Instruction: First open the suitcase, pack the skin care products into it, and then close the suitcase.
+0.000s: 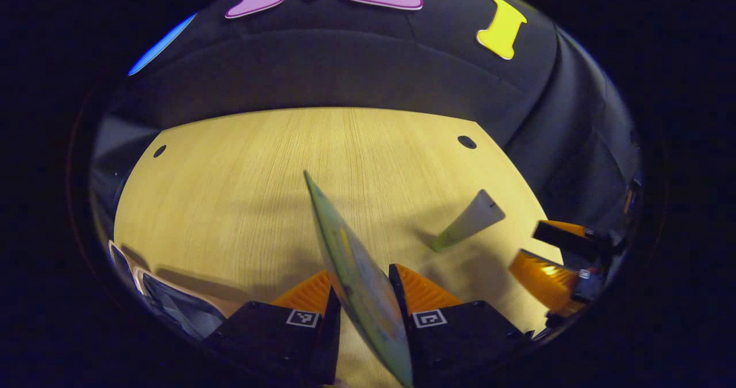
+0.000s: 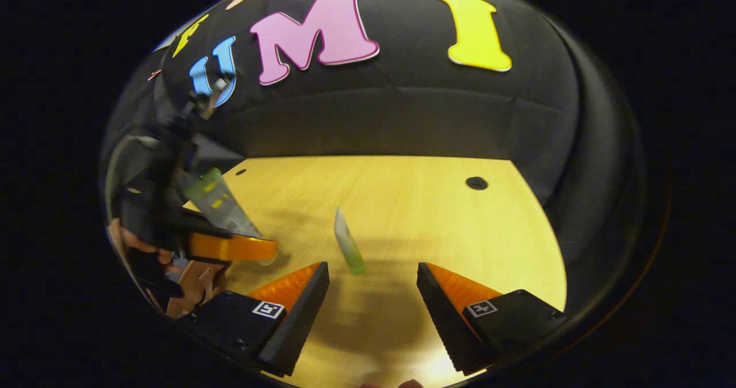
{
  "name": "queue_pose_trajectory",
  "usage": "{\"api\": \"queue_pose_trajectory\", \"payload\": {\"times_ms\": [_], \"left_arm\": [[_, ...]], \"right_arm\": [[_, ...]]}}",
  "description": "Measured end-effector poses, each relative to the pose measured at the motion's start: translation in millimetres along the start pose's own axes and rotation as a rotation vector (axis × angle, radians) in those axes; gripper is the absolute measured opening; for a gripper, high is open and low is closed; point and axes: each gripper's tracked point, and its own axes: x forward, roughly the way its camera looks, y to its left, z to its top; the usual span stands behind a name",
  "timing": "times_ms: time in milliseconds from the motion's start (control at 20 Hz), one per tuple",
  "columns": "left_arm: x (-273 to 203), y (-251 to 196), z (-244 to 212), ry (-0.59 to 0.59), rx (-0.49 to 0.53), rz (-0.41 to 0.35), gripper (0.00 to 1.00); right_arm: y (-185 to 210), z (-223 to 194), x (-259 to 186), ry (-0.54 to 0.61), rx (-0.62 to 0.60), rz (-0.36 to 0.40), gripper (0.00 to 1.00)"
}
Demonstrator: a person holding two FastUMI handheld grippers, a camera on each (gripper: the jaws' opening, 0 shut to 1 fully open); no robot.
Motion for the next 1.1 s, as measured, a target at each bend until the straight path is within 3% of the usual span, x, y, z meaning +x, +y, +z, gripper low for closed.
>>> {"api": "queue_pose_trajectory", "payload": {"times_ms": [200,400,450,500,550,600,650,700,750,800,850,950,1000,1050,1100], "left_arm": [[-88.9,5.5,-14.5,-0.026,-0.023,0.002,0.44],[-166.7,43.6,-43.8,-0.058,-0.083,0.11,0.44],[-180.9,54.6,-56.9,-0.044,-0.102,0.144,0.44],[-194.3,70.6,-69.4,-0.04,-0.119,0.193,0.47],[-205.0,88.0,-87.8,-0.017,-0.142,0.234,0.44],[-214.5,104.0,-101.9,0.004,-0.177,0.273,0.44],[-222.2,113.6,-114.0,0.02,-0.216,0.29,0.47],[-228.7,120.2,-121.4,0.031,-0.244,0.289,0.41],[-230.4,127.7,-128.8,0.043,-0.249,0.287,0.47],[-232.2,137.1,-137.0,0.076,-0.235,0.292,0.41],[-233.3,148.4,-142.8,0.102,-0.21,0.303,0.47],[-231.1,164.1,-149.1,0.183,-0.175,0.291,0.44],[-226.6,170.3,-150.9,0.217,-0.171,0.276,0.44],[-219.5,174.5,-150.9,0.249,-0.164,0.249,0.47],[-211.5,183.1,-153.4,0.282,-0.15,0.247,0.44]], "right_arm": [[10.1,-10.1,48.4,0.03,-0.019,0.023,0.98],[6.6,-29.0,83.2,0.073,-0.047,0.013,0.97],[3.1,-31.4,86.2,0.076,-0.052,-0.004,0.92],[-2.1,-29.0,89.4,0.061,-0.067,-0.029,0.69],[-9.1,-25.8,88.4,0.05,-0.085,-0.059,0.47],[-5.0,-24.1,85.7,0.05,-0.077,-0.036,0.33],[-0.5,-24.1,81.7,0.055,-0.066,-0.015,0.31],[1.6,-22.8,74.2,0.062,-0.067,-0.007,0.31],[4.8,-18.7,63.3,0.056,-0.071,0.006,0.3],[10.4,-11.5,50.2,0.044,-0.08,0.022,0.3],[15.6,-4.6,33.9,0.028,-0.093,0.032,0.3],[37.8,8.4,-5.3,0.002,-0.106,0.071,0.3],[49.6,12.9,-26.0,-0.012,-0.111,0.084,0.25],[61.7,15.9,-45.3,-0.032,-0.109,0.097,0.3],[71.9,15.5,-63.8,-0.04,-0.105,0.096,0.3]]}}
